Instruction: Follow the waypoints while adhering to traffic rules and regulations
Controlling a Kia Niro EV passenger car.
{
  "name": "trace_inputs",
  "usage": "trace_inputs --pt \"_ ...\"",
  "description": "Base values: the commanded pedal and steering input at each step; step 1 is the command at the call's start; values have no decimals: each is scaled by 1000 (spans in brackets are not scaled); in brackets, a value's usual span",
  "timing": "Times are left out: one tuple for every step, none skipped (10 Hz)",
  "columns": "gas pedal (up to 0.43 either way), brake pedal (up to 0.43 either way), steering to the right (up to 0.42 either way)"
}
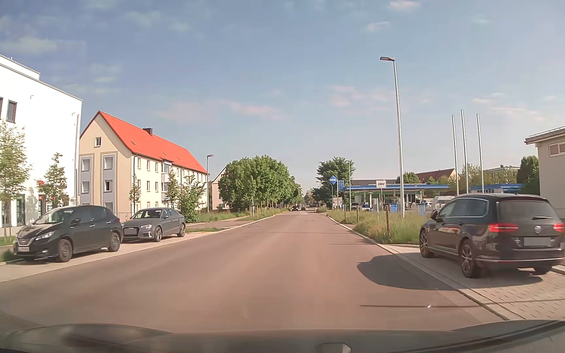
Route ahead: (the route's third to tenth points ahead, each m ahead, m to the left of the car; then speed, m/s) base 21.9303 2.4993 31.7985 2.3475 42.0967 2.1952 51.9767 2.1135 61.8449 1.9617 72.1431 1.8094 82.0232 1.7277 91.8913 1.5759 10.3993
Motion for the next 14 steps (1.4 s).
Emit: trace_inputs --pt "59 0 3" --pt "59 0 3" --pt "59 0 4" --pt "59 0 4" --pt "59 0 5" --pt "59 0 7" --pt "67 0 8" --pt "67 0 8" --pt "79 0 8" --pt "79 0 8" --pt "79 0 8" --pt "87 0 7" --pt "87 0 6" --pt "87 0 6"
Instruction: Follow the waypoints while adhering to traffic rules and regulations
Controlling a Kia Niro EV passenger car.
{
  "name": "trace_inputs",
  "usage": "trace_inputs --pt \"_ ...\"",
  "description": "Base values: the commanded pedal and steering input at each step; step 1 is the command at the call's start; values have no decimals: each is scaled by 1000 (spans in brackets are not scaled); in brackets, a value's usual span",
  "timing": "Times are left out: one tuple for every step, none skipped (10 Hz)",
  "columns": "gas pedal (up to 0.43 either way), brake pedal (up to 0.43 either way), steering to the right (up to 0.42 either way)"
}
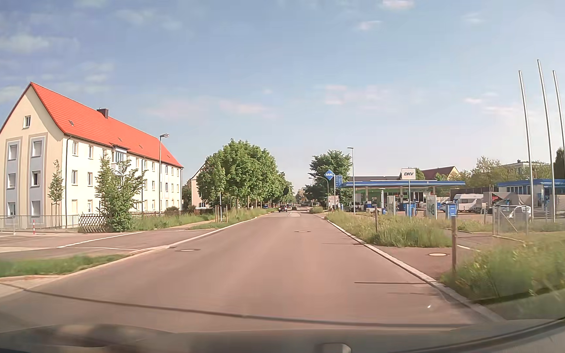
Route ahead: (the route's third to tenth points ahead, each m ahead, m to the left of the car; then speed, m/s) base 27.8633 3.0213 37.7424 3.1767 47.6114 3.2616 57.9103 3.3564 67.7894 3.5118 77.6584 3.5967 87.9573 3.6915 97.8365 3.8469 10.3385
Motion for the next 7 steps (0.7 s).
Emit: trace_inputs --pt "87 0 3" --pt "87 0 2" --pt "87 0 1" --pt "87 0 1" --pt "87 0 0" --pt "87 0 -1" --pt "87 0 -3"
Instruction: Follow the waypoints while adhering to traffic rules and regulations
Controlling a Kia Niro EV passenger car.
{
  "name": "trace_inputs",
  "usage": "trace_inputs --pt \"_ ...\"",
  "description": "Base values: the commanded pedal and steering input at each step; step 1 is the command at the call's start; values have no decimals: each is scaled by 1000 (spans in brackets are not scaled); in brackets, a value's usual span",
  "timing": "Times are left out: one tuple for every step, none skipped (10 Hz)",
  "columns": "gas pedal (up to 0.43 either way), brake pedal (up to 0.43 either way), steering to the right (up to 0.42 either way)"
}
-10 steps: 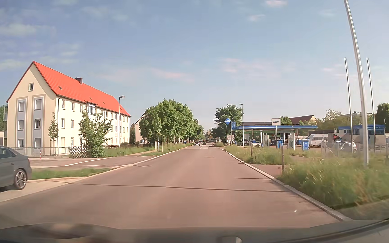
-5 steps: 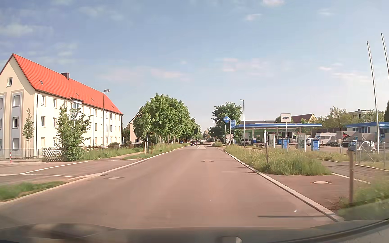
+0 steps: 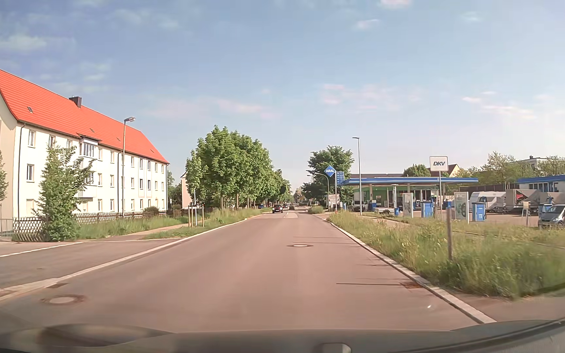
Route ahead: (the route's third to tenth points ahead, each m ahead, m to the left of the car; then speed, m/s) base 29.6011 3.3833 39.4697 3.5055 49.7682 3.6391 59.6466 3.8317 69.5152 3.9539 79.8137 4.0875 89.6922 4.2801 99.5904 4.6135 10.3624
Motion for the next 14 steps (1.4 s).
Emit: trace_inputs --pt "87 0 -3" --pt "87 0 -3" --pt "87 0 -3" --pt "87 0 -3" --pt "87 0 -3" --pt "87 0 -3" --pt "87 0 -3" --pt "87 0 -3" --pt "87 0 -3" --pt "87 0 -3" --pt "87 0 -3" --pt "87 0 -4" --pt "87 0 -4" --pt "87 0 -4"
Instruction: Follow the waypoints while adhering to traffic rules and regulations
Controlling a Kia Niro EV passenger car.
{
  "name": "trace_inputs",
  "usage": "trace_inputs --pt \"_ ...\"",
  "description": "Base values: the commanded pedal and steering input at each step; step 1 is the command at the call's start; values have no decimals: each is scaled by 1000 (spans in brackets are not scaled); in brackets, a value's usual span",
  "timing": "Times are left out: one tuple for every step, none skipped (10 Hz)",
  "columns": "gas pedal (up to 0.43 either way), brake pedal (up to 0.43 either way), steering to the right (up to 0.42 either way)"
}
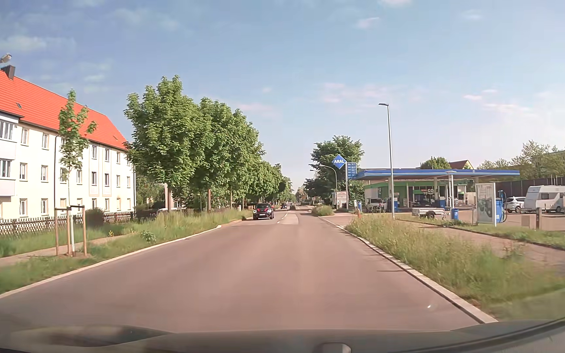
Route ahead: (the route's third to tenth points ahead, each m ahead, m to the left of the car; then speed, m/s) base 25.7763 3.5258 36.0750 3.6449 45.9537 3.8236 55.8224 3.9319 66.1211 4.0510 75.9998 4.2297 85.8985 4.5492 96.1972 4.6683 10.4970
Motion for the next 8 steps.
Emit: trace_inputs --pt "87 0 -4" --pt "87 0 -4" --pt "87 0 -4" --pt "87 0 -4" --pt "87 0 -4" --pt "87 0 -4" --pt "87 0 -4" --pt "87 0 -3"
